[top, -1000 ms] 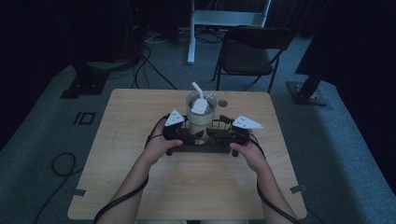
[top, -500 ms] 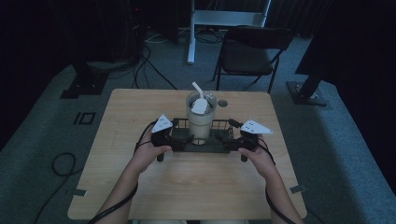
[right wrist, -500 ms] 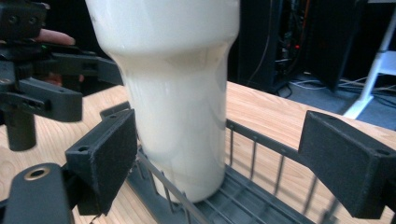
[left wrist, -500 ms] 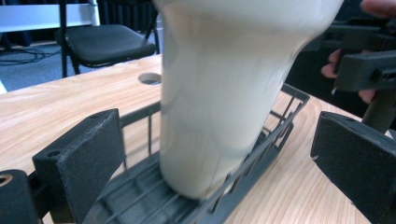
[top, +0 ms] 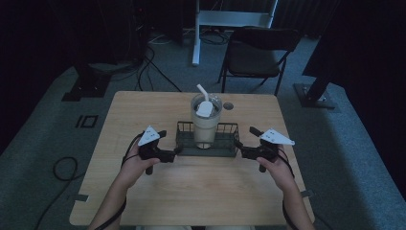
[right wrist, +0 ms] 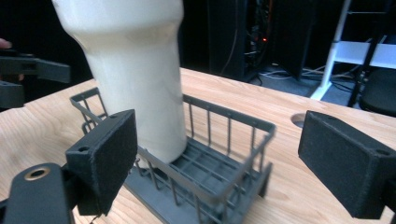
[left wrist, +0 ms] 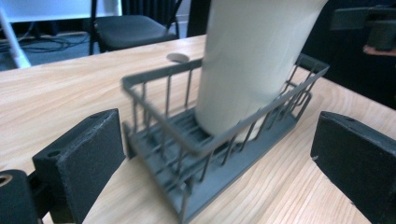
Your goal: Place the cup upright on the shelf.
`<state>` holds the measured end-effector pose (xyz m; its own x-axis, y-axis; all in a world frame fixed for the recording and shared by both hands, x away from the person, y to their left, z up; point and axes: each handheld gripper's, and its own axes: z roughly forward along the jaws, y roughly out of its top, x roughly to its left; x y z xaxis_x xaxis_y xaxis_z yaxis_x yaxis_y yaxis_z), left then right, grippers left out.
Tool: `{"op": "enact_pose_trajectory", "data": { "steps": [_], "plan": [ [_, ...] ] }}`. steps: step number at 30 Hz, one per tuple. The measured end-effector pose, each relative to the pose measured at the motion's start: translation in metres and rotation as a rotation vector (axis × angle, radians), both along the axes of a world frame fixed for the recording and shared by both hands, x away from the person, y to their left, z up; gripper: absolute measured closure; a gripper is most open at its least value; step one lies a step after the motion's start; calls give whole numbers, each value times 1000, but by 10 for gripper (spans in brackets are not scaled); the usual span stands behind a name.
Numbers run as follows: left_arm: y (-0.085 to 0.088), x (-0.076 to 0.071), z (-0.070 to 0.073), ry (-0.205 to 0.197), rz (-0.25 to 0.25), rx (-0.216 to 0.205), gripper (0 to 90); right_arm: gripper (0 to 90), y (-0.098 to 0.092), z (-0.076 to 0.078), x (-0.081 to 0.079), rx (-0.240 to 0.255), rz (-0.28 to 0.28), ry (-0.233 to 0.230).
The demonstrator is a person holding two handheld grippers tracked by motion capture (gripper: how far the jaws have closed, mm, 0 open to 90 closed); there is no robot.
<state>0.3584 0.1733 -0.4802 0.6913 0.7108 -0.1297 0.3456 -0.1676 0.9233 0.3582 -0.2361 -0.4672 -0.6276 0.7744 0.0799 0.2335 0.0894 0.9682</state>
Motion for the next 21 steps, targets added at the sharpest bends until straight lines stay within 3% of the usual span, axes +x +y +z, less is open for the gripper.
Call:
{"op": "enact_pose_trajectory", "data": {
  "steps": [16,17,21],
  "plan": [
    [40,-15,-17,29,96,15,29,120,-37,-20,-18,-33,-142,40],
    [49,-18,-20,42,127,28,29,121,-43,-23,-21,-45,-165,50],
    [61,-24,-25,48,156,68,29,120,-51,-27,-25,-55,-190,67]
  ]
}}
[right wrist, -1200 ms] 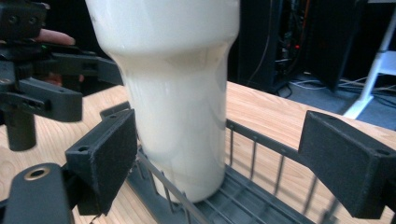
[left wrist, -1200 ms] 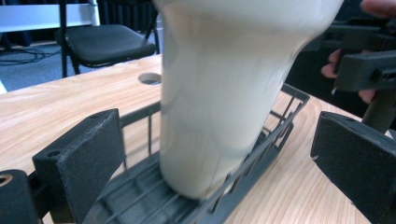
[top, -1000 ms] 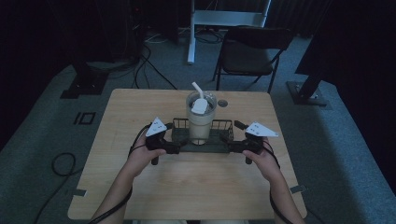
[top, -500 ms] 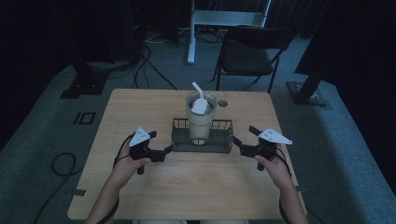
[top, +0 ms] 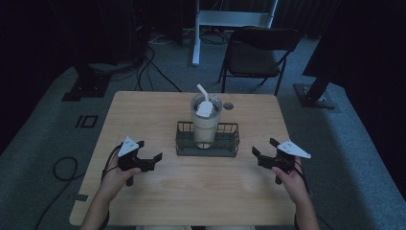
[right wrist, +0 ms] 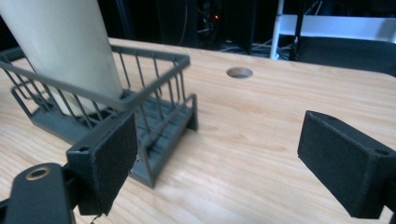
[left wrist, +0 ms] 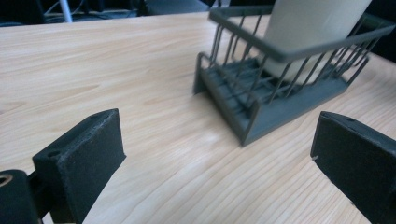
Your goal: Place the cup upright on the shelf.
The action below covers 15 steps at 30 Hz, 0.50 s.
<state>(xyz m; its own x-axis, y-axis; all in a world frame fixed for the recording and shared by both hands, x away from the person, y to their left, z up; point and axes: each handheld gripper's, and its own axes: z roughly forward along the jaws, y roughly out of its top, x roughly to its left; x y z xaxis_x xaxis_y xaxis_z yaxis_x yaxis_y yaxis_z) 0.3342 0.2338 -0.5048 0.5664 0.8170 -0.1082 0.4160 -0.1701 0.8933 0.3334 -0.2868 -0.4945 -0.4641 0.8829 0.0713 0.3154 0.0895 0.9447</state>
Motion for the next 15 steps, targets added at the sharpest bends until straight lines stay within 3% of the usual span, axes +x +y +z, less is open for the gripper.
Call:
{"op": "enact_pose_trajectory", "data": {
  "steps": [7,12,15],
  "plan": [
    [24,-9,-8,51,77,-10,30,121,-10,-7,-9,-62,-41,36],
    [41,-16,-12,96,136,10,33,121,-18,-15,-16,-78,-62,72],
    [48,-21,-15,112,159,-4,33,121,-20,-19,-20,-93,-75,96]
  ]
}}
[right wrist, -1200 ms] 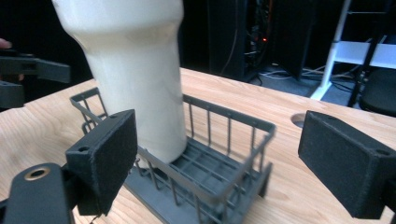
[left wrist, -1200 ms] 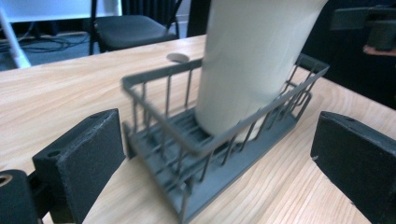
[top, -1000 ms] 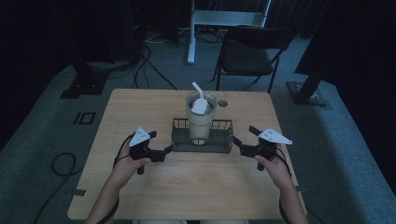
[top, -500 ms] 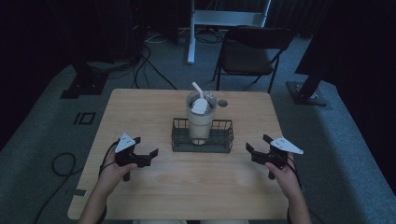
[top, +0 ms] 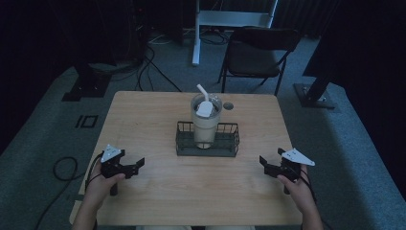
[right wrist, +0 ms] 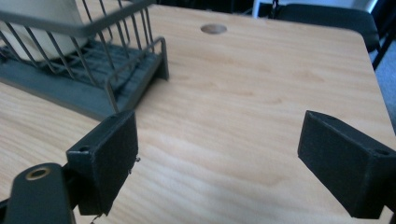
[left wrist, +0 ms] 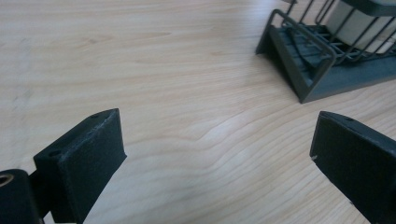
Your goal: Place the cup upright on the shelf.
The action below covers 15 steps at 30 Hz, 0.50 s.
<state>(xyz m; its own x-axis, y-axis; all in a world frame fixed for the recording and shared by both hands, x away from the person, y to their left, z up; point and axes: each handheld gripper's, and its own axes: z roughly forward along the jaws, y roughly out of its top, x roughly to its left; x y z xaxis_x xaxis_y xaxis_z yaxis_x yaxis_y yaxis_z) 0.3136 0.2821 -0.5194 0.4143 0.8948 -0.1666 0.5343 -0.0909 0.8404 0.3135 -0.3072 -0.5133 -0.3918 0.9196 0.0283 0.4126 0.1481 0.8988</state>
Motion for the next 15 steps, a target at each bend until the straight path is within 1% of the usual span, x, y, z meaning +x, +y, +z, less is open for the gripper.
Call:
{"op": "enact_pose_trajectory", "data": {
  "steps": [2,4,5,7,8,10,12,13,15],
  "plan": [
    [5,-4,-3,11,14,12,32,120,-2,-3,-3,-4,-14,11],
    [5,-4,-3,11,14,12,32,120,-4,-5,-4,-2,-20,20],
    [14,-9,-9,29,48,24,32,121,-7,-9,-6,-2,-31,37],
    [18,-12,-11,35,58,25,33,120,-10,-12,-8,2,-31,50],
    [19,-14,-12,32,65,27,32,120,-11,-13,-10,2,-37,61],
    [23,-16,-14,44,78,36,32,120,-13,-15,-12,-18,-51,78],
    [26,-19,-16,53,92,53,32,121,-16,-16,-13,-30,-70,97],
    [27,-20,-18,64,99,68,32,120,-17,-17,-13,-31,-75,103],
    [30,-22,-22,83,114,104,32,120,-18,-19,-14,-41,-77,136]
  ]
}}
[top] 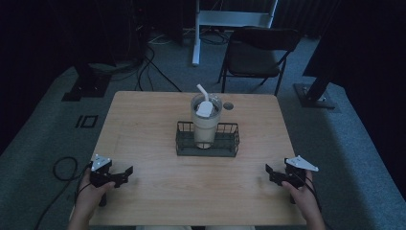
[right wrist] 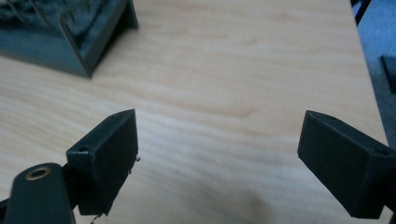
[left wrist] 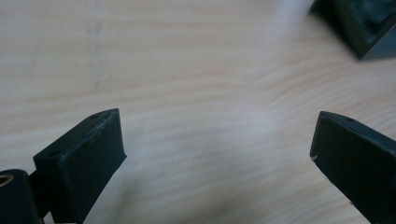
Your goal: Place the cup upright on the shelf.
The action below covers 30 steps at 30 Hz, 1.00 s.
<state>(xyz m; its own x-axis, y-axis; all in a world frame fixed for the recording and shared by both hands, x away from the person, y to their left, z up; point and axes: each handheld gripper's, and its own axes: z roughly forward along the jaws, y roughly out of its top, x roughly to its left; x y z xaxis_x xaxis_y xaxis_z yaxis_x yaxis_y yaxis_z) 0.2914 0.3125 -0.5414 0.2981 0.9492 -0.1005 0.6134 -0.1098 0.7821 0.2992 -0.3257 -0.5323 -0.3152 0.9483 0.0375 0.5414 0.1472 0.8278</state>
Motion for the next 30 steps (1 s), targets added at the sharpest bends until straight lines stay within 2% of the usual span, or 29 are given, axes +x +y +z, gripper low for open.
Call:
{"op": "enact_pose_trajectory", "data": {
  "steps": [1,3,5,6,9,11,13,15,16,19,22,25,27,29,30],
  "plan": [
    [1,-1,-1,2,9,3,32,120,0,-1,0,-17,-3,16],
    [4,-3,-1,-7,23,-16,32,120,0,-1,-1,-57,-6,34],
    [6,-4,-1,-3,33,-9,33,120,0,-2,-1,-60,-16,43],
    [7,-5,-1,16,42,-2,33,120,0,-2,-2,-62,-21,49],
    [9,-6,-1,14,55,-2,33,120,1,-4,-3,-90,-49,63],
    [9,-6,-2,34,61,21,33,120,1,-5,-4,-91,-63,72],
    [10,-6,-2,45,66,21,33,120,1,-7,-5,-102,-84,78],
    [10,-6,-2,54,61,25,33,120,1,-8,-5,-98,-97,81],
    [9,-5,-3,79,59,36,33,120,1,-9,-6,-103,-103,89],
    [9,-5,-4,97,54,51,33,120,1,-13,-7,-104,-128,95],
    [8,-5,-4,99,53,64,33,118,1,-18,-6,-116,-127,123],
    [7,-6,-4,101,49,80,33,123,1,-18,-6,-110,-139,122],
    [6,-6,-4,102,50,90,33,127,2,-18,-6,-93,-143,136],
    [5,-6,-4,103,47,110,33,130,2,-19,-5,-60,-134,154],
    [3,-6,-5,106,45,131,33,129,2,-19,-5,-60,-130,154]
  ]
}}
